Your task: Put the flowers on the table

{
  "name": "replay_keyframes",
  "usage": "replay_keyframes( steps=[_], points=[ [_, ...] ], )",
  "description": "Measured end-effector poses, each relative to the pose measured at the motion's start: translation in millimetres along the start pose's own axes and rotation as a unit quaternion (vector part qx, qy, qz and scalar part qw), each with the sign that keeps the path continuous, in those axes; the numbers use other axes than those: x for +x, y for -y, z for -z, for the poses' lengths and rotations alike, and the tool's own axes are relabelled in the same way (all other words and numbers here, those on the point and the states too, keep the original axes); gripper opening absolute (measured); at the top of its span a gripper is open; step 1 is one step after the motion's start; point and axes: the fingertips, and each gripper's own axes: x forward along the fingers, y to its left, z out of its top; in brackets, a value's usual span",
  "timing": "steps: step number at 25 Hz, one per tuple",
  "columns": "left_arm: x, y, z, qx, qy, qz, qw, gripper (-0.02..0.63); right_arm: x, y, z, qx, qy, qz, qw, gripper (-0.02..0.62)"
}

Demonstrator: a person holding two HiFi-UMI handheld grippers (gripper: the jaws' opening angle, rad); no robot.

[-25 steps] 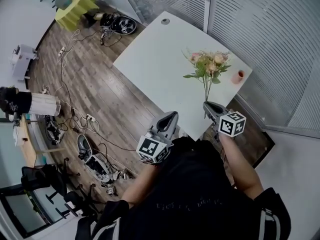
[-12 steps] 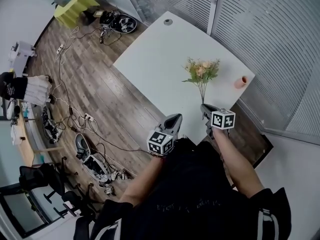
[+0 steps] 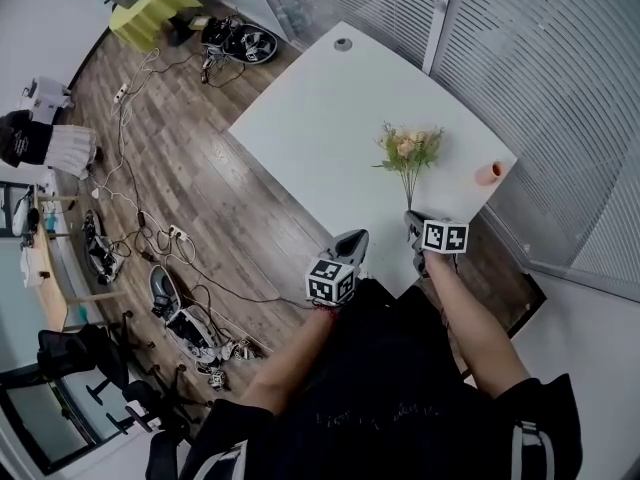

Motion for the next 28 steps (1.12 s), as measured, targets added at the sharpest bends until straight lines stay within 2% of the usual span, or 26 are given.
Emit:
replay_keyframes(
  steps=[3,11,16,21,24,28],
  points=[
    [5,-9,4,-0.005,-0.006,-0.009,0.9999,0.018,9,-3,3,-0.007,-0.009,0.001,1.000,0.037],
    [18,-12,10,-0.014,-0.028,0.002,0.9995,0.018,26,-6,8,-0.021,-0.035,0.011,0.999,0.037],
    [17,-10,11,-0.035,-0.024,0.023,0.9989,0.018,33,2,14,-0.021,-0.040,0.014,0.999,0.037],
    [14,-11,9,-0.036,-0.025,0.026,0.9987,0.018,39,1,16,-0.057,-0.051,0.027,0.997,0.038],
    [14,-11,8,-0.035,-0.022,0.030,0.9987,0.018,41,2,17,-0.056,-0.057,0.030,0.996,0.040],
    [15,-8,7,-0.030,-0.021,0.035,0.9987,0.018,38,4,17,-0.061,-0.059,0.035,0.996,0.093]
  ],
)
